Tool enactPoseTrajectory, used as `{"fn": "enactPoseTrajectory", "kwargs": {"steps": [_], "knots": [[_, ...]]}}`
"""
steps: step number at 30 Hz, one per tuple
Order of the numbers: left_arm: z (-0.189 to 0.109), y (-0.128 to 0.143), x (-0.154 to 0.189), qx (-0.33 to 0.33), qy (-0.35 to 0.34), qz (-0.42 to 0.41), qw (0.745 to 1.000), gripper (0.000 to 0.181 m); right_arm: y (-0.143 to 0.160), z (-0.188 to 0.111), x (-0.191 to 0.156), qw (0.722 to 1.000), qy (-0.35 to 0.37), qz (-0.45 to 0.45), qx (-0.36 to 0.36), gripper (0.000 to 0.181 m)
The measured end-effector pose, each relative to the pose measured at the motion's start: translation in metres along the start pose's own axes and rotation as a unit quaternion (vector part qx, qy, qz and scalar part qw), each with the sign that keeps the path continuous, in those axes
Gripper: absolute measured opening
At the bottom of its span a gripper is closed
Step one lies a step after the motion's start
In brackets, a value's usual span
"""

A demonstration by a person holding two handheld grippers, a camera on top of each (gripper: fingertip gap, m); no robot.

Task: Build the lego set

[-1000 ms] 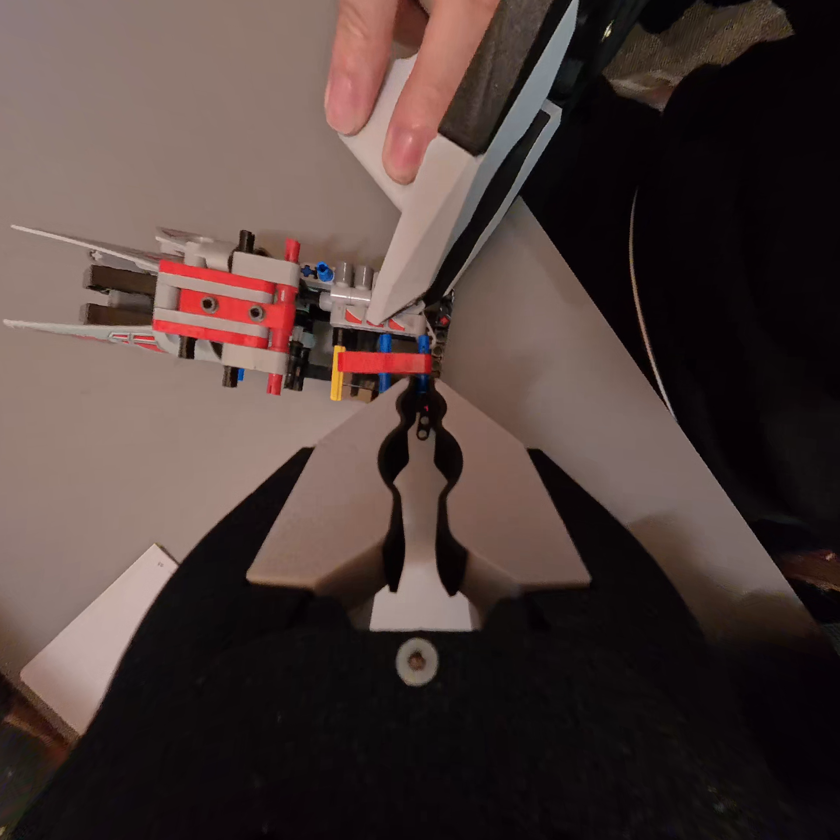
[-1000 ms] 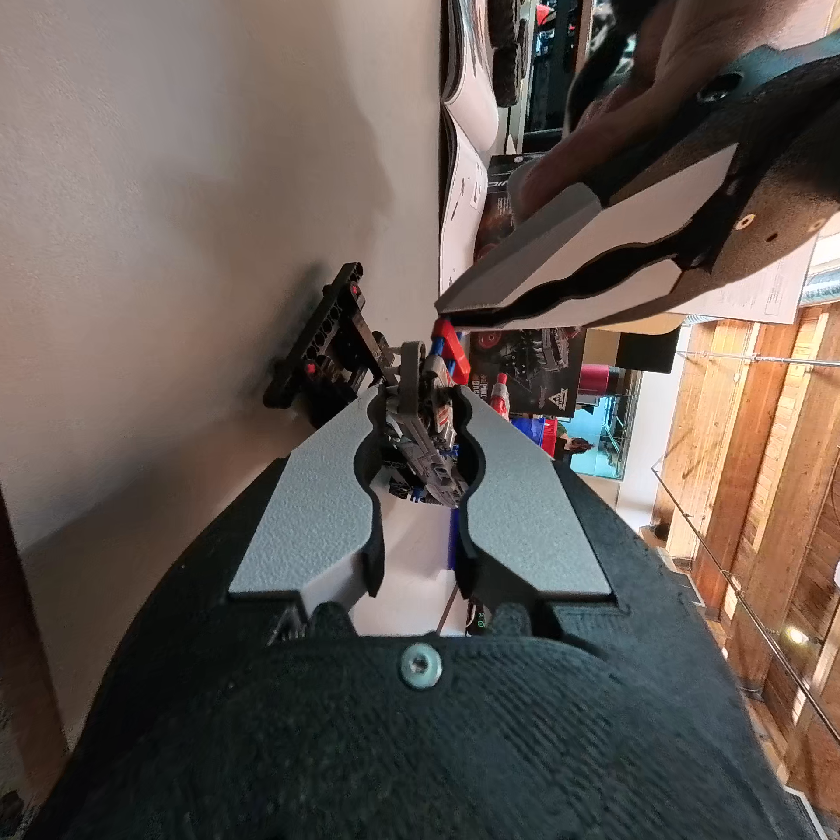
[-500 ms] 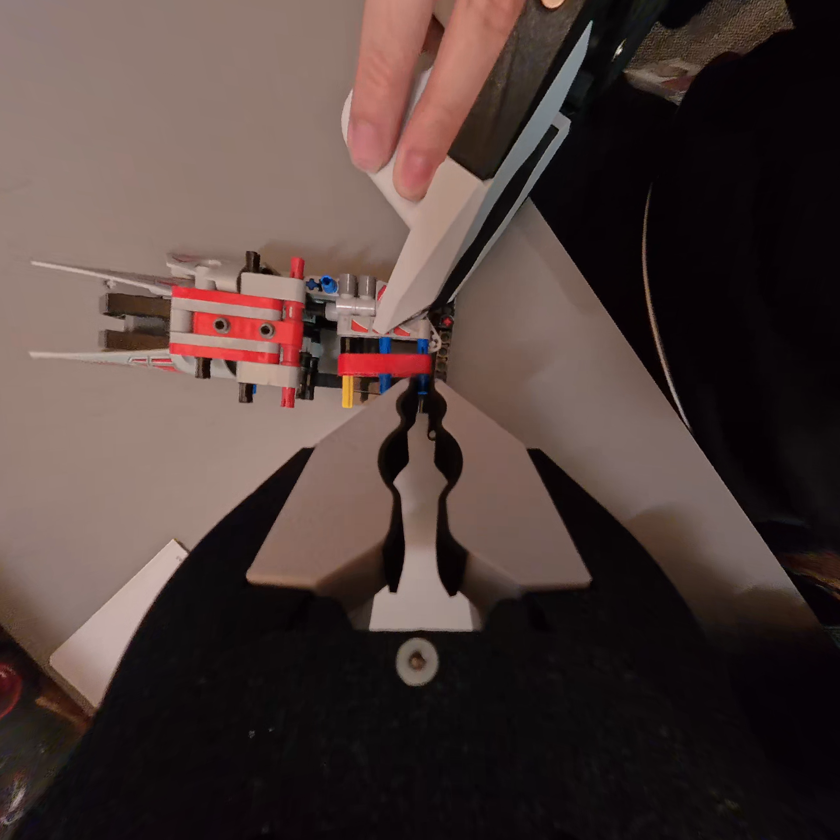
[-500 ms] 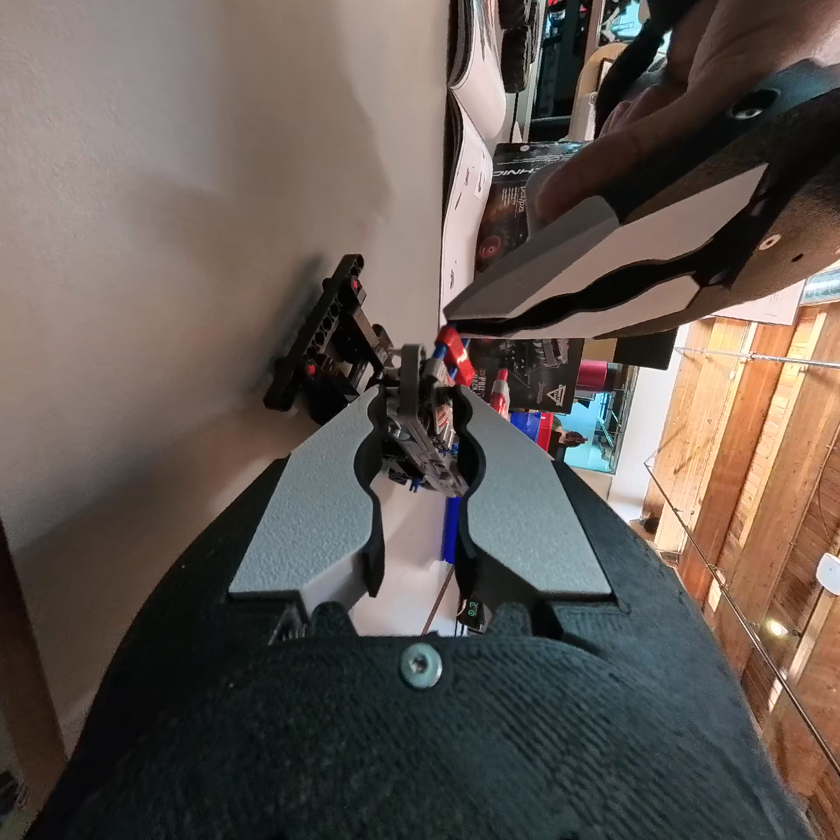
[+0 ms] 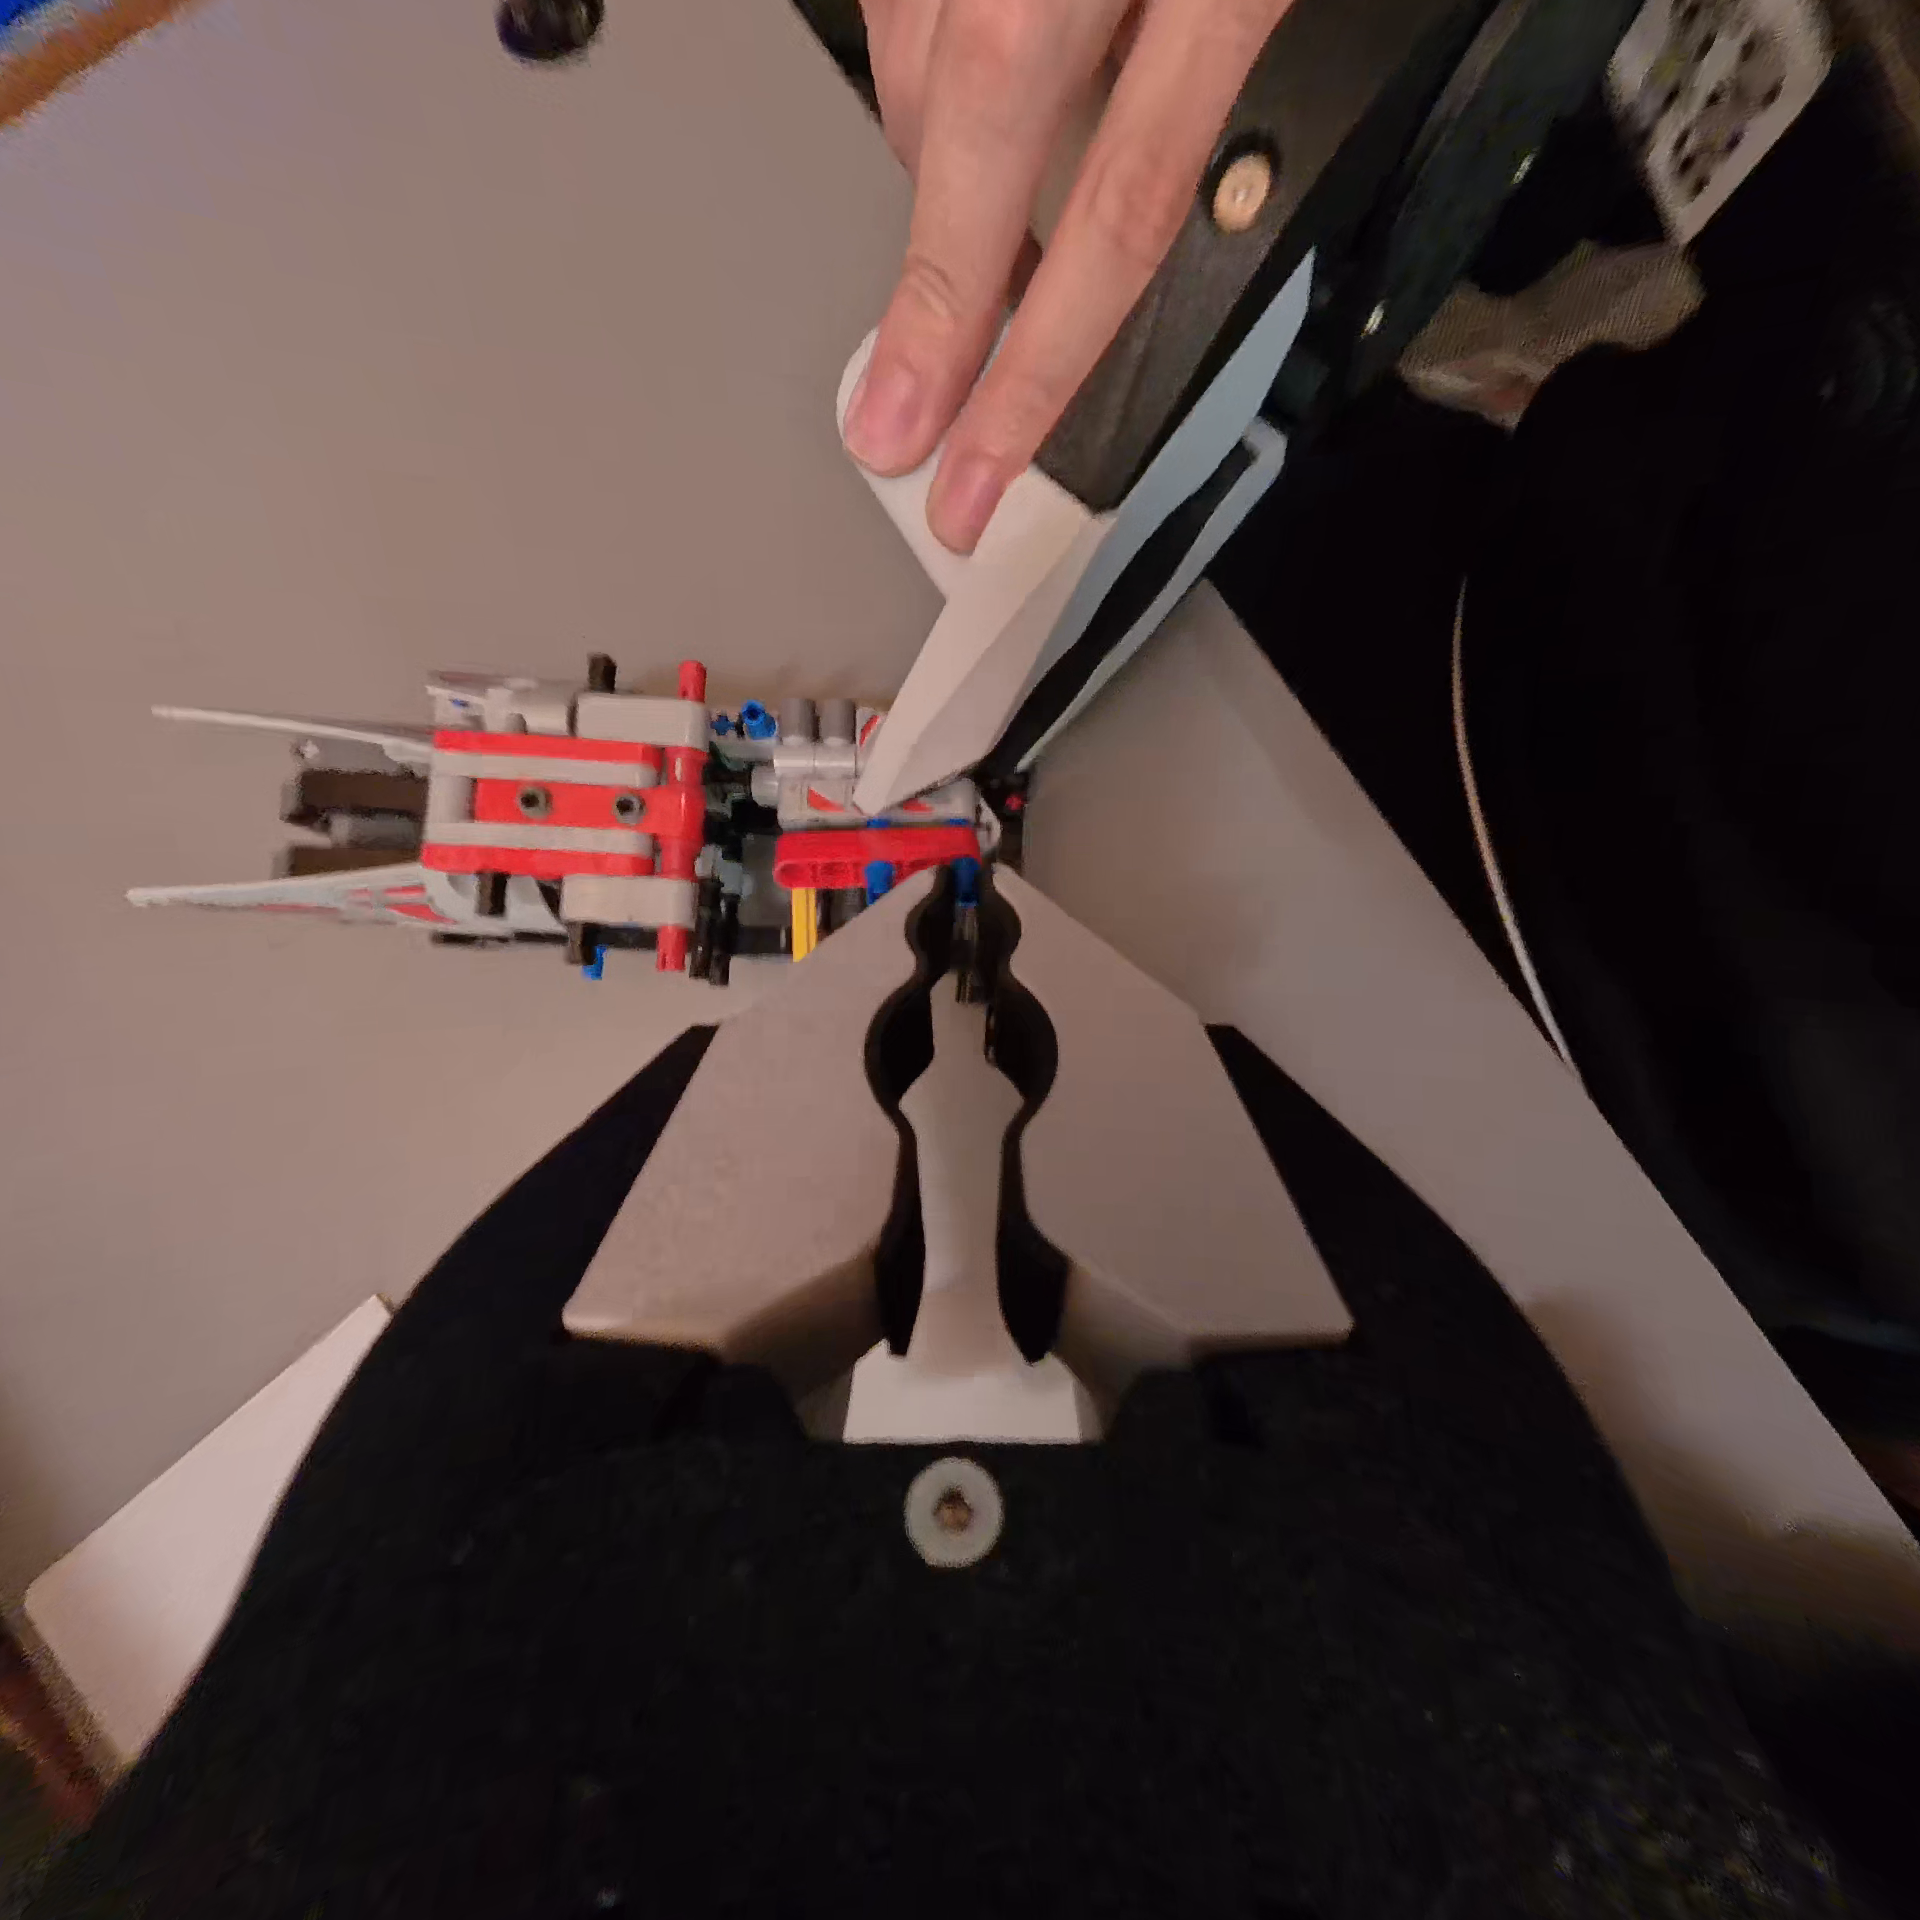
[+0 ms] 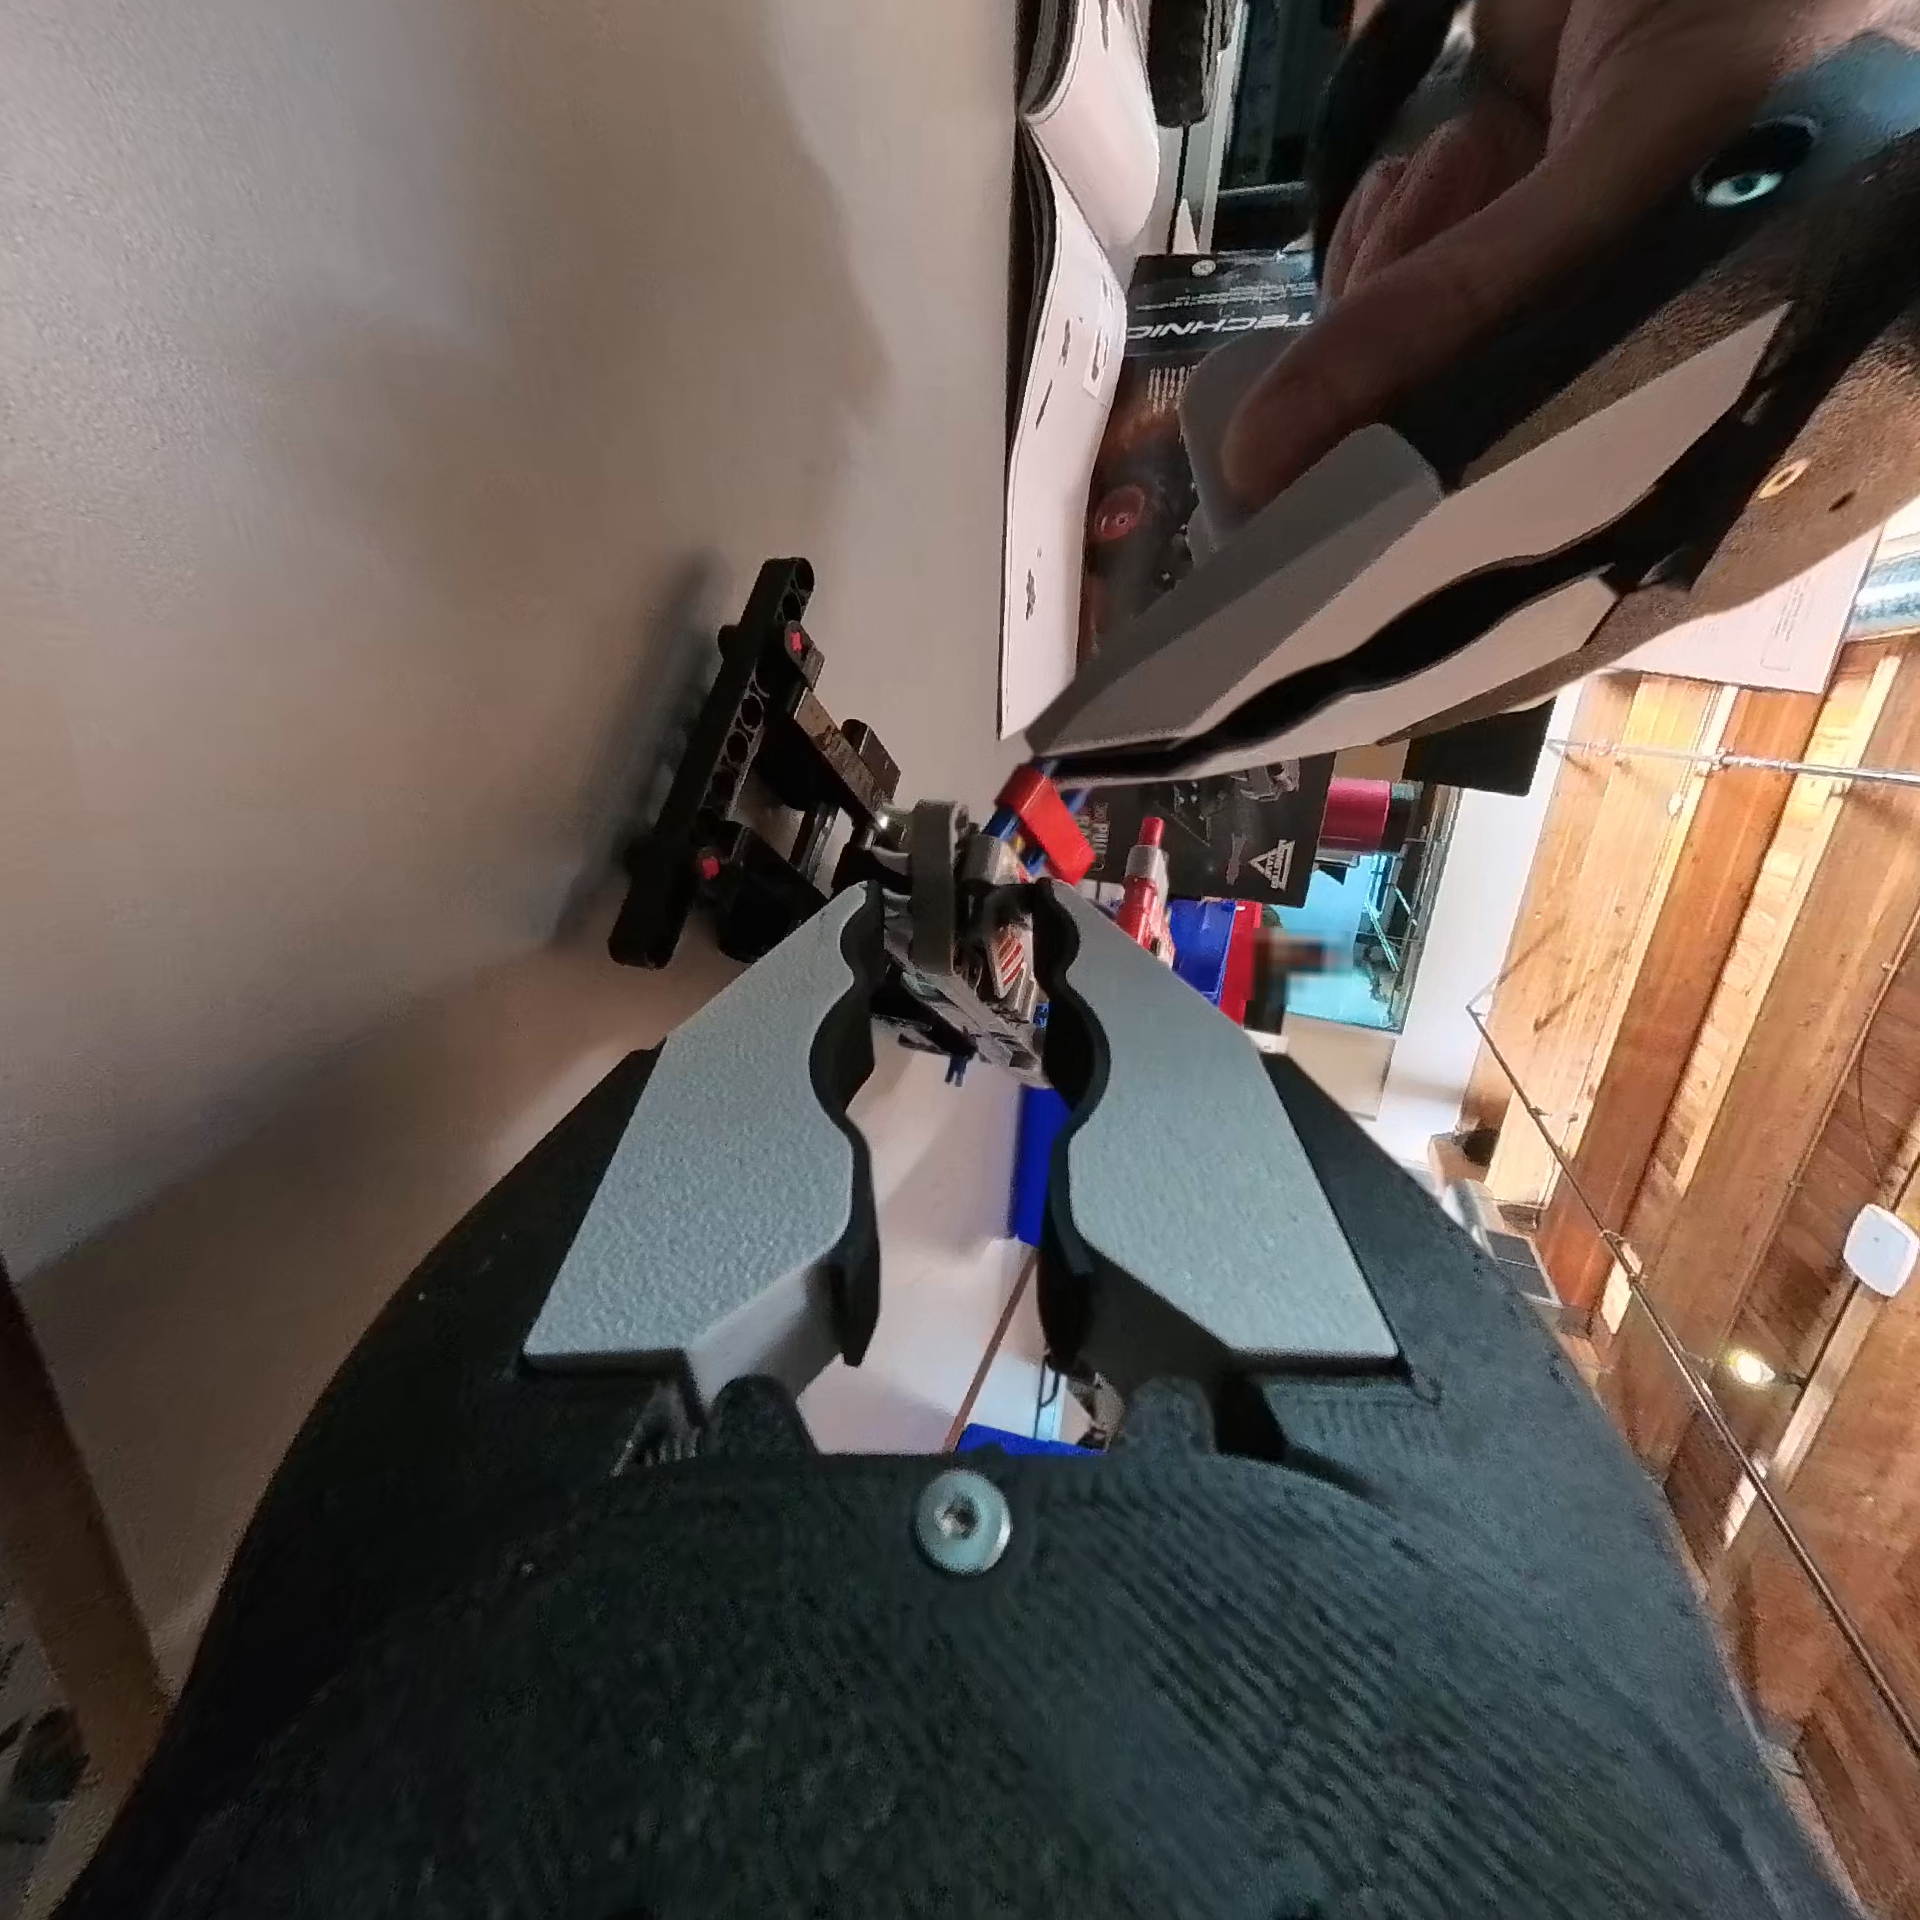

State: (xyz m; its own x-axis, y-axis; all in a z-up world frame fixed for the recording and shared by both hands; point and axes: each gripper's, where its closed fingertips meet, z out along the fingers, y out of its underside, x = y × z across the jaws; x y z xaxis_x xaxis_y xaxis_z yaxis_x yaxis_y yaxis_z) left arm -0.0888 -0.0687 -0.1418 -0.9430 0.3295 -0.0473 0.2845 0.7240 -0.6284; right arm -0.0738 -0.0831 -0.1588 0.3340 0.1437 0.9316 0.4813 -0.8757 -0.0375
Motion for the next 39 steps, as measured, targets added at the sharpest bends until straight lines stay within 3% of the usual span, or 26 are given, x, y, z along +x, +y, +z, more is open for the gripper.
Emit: {"fn": "enactPoseTrajectory", "kwargs": {"steps": [2,9,14,22,27,30,39], "knots": [[-0.001,-0.008,0.001,0.025,-0.004,0.000,1.000,0.001,-0.002,0.001,0.000,1.000,0.001,0.001,0.003,0.027],[-0.001,0.010,0.007,0.062,0.002,-0.017,0.998,0.001,-0.004,0.004,0.001,1.000,0.005,0.024,0.012,0.027],[0.004,0.020,0.015,0.147,0.005,-0.022,0.989,0.001,-0.005,0.005,0.001,0.999,0.014,0.030,0.021,0.027],[0.005,0.082,0.018,0.081,0.011,-0.071,0.994,0.002,-0.003,0.005,0.002,0.999,0.022,0.032,0.025,0.027],[0.005,0.086,0.018,0.072,0.006,-0.059,0.996,0.002,-0.004,0.006,0.003,0.999,0.024,0.033,0.027,0.027],[0.012,0.099,0.019,0.033,0.002,-0.051,0.998,0.002,-0.004,0.006,0.003,0.999,0.026,0.031,0.025,0.027],[0.014,0.097,0.019,0.046,0.010,-0.077,0.996,0.004,-0.004,0.005,0.004,0.999,0.027,0.032,0.027,0.027]]}}
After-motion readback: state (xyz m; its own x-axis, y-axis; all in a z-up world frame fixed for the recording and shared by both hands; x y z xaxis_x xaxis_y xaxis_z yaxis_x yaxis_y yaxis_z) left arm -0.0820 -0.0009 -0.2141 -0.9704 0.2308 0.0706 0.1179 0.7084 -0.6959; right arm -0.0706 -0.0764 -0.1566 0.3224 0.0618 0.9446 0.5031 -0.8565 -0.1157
